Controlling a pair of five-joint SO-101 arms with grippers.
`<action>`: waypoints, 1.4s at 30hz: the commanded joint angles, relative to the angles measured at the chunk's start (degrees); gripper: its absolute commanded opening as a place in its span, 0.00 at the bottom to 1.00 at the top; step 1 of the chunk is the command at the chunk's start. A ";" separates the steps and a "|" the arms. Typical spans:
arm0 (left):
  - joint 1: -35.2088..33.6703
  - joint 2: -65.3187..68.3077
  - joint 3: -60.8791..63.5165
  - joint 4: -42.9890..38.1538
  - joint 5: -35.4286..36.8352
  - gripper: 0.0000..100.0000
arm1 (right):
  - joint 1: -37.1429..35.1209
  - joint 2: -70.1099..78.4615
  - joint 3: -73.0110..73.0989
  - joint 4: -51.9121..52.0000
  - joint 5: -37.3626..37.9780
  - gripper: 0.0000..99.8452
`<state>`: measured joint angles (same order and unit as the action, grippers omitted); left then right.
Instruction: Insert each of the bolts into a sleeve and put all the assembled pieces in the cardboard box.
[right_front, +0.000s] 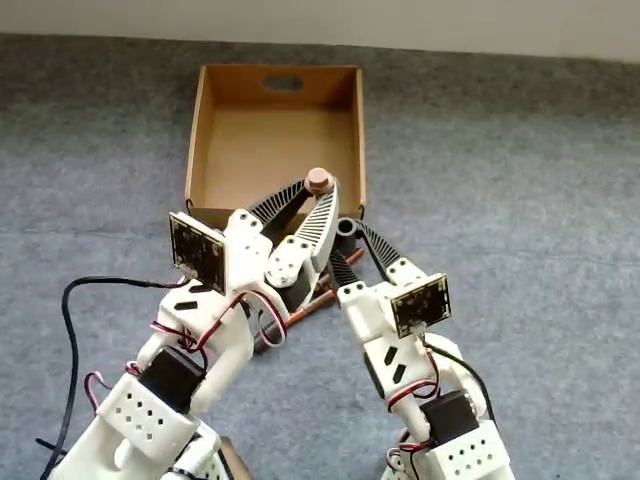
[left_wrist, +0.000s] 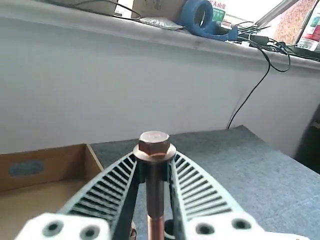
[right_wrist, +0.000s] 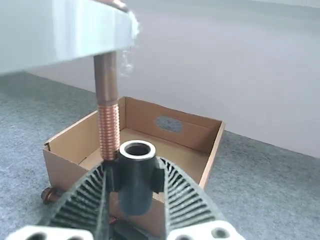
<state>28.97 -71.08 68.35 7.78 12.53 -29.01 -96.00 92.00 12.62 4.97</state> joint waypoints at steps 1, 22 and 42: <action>0.48 -0.22 -1.10 -1.49 0.44 0.01 | -0.31 -0.84 -0.31 -1.36 -0.53 0.01; 1.98 19.30 -17.98 -1.49 0.35 0.01 | -0.31 -0.84 0.48 -1.27 -0.26 0.01; 2.51 19.30 -14.20 -1.14 0.35 0.01 | 0.92 -0.84 0.75 -1.45 -0.35 0.01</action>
<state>30.81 -51.38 54.46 7.78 12.53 -29.01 -96.00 93.41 12.62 4.97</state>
